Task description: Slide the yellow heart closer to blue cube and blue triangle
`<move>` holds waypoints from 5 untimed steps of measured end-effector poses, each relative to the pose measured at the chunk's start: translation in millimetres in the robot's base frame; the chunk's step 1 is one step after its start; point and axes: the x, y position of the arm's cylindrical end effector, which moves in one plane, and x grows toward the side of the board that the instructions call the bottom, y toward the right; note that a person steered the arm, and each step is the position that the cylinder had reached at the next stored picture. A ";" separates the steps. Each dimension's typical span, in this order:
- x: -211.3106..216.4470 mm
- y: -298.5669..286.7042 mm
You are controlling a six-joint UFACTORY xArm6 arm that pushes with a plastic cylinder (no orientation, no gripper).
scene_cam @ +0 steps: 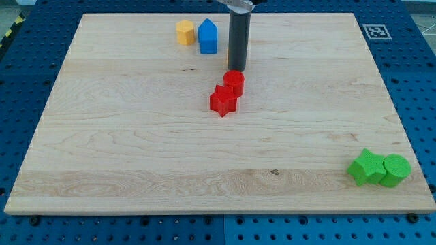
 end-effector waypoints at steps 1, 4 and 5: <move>-7.3 0.4; -31.7 18.2; -38.2 49.3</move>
